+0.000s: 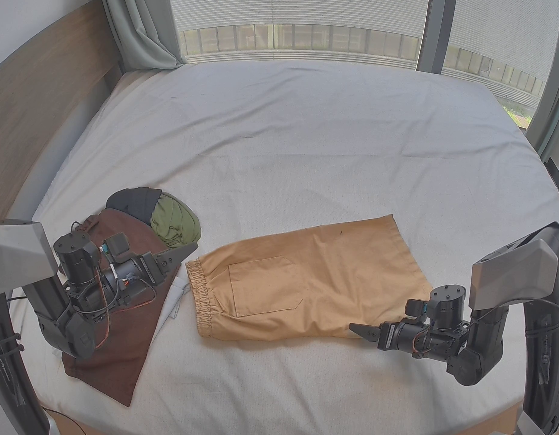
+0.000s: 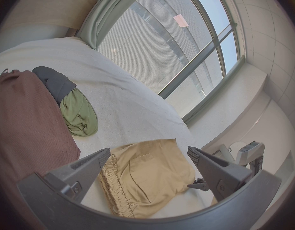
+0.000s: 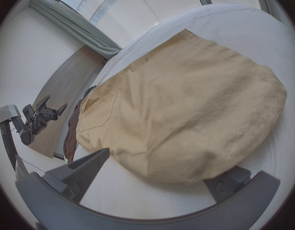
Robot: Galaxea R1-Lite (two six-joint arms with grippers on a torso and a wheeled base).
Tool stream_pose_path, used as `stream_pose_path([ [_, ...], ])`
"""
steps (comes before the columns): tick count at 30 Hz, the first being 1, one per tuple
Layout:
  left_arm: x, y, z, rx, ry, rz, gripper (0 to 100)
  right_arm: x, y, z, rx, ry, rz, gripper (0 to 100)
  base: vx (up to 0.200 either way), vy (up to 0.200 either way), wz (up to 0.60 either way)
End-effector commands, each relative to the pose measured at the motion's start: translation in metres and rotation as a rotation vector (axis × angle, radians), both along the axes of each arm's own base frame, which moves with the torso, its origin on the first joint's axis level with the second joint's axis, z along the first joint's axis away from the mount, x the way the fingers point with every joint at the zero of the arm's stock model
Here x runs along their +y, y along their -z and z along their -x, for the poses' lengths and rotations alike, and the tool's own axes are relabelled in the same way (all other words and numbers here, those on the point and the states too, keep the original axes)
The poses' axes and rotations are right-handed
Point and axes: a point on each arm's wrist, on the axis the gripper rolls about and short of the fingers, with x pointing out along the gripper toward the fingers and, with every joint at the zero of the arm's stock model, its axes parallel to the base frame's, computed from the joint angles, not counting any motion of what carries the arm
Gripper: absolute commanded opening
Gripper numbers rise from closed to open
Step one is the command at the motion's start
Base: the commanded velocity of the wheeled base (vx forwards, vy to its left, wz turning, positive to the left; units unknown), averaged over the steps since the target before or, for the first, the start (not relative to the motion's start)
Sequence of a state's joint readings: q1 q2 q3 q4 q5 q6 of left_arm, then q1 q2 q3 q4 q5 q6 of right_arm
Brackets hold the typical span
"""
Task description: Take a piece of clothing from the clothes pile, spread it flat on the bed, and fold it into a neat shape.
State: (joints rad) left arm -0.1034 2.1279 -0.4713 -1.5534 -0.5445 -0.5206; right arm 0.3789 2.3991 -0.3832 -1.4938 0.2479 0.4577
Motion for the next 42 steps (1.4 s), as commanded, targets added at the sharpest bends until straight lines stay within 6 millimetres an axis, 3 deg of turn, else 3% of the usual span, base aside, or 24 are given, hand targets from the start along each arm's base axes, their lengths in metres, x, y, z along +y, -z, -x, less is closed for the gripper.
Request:
stream_pose_path([
  [1, 0.0, 0.01, -0.002, 0.006, 0.003, -0.033, 100, -0.003, -0.003, 0.007, 0.014, -0.024, 0.004, 100, 0.0, 0.0, 0.0],
  [17, 0.0, 0.009, -0.003, -0.004, 0.001, -0.04, 100, -0.011, -0.042, 0.048, -0.013, -0.198, -0.029, 100, 0.0, 0.0, 0.0],
  [21, 0.0, 0.008, -0.003, -0.006, 0.001, -0.04, 100, -0.013, -0.049, 0.044, -0.05, -0.188, -0.041, 100, 0.0, 0.0, 0.0],
  [26, 0.0, 0.008, -0.003, -0.006, 0.001, -0.039, 100, -0.024, -0.056, 0.022, -0.116, -0.12, -0.06, 100, 0.0, 0.0, 0.0],
  [33, 0.0, 0.01, -0.004, 0.0, 0.002, -0.036, 100, -0.044, -0.034, -0.004, -0.094, -0.027, -0.049, 100, 0.0, 0.0, 0.0],
  [42, 0.0, 0.011, -0.004, 0.004, 0.004, -0.035, 100, -0.048, -0.022, -0.012, -0.074, -0.005, -0.044, 100, 0.0, 0.0, 0.0],
])
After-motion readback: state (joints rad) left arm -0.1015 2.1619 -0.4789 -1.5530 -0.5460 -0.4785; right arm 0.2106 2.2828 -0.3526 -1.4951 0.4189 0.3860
